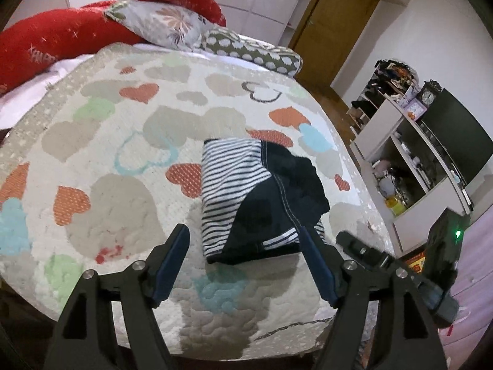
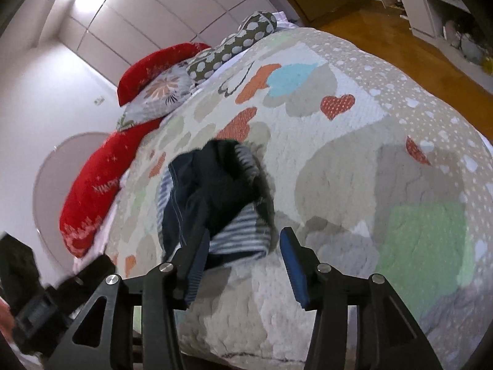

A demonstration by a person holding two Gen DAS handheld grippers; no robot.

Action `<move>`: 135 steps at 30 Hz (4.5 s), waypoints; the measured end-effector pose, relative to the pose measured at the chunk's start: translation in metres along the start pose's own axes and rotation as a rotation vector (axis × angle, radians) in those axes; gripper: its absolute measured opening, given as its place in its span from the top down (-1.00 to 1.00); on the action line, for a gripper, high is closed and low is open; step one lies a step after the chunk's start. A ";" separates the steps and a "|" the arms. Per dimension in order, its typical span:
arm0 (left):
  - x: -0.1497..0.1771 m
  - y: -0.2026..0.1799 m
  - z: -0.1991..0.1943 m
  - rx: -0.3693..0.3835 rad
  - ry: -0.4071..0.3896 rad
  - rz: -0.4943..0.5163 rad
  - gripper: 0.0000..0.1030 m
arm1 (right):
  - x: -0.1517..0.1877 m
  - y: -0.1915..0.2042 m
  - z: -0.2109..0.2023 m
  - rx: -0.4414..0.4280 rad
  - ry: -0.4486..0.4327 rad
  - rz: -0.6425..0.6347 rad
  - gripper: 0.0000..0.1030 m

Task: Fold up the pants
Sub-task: 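Release the folded pants and pull both tools back, then move both open tools back toward the folded navy bundle, then grasp the bundle edge with the left tool while the right tool grips beside it, then press the bundle flat, release it and pull both tools back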

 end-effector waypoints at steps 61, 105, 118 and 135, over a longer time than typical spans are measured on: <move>0.013 0.028 0.019 -0.182 0.021 0.054 -0.44 | 0.040 0.012 0.020 0.183 0.058 -0.122 -0.26; -0.122 0.019 0.179 0.133 0.181 -0.003 0.09 | -0.128 0.050 0.159 -0.137 0.173 -0.061 0.27; -0.081 0.064 0.134 -0.114 0.116 -0.136 -0.47 | -0.141 0.046 0.134 0.074 0.019 -0.195 0.05; -0.010 0.074 0.066 -0.192 0.024 -0.160 -0.47 | -0.087 0.061 0.110 0.053 0.028 -0.212 0.01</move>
Point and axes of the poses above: each gripper's, at about its wrist camera, not at the fingertips, and z roughly the way its jaws point, y to its left, x to its underside, the point moved 4 cm from there along z, roughly the way its jaws point, and after that the axes turned 10 degrees about -x, right-handed, at the moved point
